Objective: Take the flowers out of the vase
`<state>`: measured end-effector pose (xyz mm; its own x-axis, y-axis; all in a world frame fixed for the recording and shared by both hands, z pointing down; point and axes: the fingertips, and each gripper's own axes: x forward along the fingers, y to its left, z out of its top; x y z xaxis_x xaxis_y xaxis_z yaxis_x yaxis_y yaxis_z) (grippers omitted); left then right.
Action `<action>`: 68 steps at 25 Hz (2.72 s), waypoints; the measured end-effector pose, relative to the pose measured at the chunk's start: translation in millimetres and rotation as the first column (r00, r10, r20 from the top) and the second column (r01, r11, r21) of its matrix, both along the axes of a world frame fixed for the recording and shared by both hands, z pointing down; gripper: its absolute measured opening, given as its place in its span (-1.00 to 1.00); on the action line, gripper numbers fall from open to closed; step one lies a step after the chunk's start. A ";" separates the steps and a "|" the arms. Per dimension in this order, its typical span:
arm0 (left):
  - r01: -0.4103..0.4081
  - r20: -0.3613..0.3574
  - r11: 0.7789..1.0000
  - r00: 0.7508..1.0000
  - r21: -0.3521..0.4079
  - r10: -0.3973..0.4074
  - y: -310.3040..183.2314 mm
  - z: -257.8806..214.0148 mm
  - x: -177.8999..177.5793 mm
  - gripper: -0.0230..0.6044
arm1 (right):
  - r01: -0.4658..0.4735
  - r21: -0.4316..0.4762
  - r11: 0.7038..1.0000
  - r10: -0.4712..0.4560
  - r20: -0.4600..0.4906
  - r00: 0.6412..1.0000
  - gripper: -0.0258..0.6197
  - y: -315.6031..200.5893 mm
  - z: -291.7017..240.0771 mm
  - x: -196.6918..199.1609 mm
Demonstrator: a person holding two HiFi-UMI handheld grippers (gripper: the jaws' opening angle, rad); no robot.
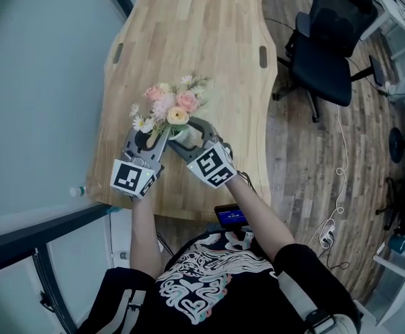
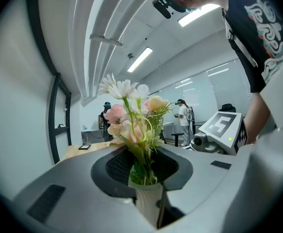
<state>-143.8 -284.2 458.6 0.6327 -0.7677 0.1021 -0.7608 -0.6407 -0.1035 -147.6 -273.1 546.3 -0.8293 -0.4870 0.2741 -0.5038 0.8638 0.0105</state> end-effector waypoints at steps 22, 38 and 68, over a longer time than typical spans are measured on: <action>0.056 -0.035 0.998 0.998 0.032 -0.055 8.4 -36.5 -3.9 -0.63 | -0.023 -0.025 0.999 0.023 -0.034 0.999 -0.05 4.1 2.3 6.0; 0.083 -0.112 0.994 0.991 0.075 -0.075 7.8 -78.6 -16.7 -0.64 | -0.036 -0.040 0.999 0.034 -0.053 0.998 -0.05 0.6 2.4 5.7; 0.243 -0.325 0.959 0.927 0.148 -0.185 37.4 -180.4 -76.7 -0.64 | -0.024 -0.050 0.998 0.020 -0.067 0.998 -0.05 10.0 -6.7 6.5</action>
<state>-220.5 -246.7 278.2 0.4290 -0.8752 -0.2236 -0.8908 -0.4509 0.0560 -141.0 -263.2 539.7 -0.7976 -0.4889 0.3532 -0.5222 0.8528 0.0014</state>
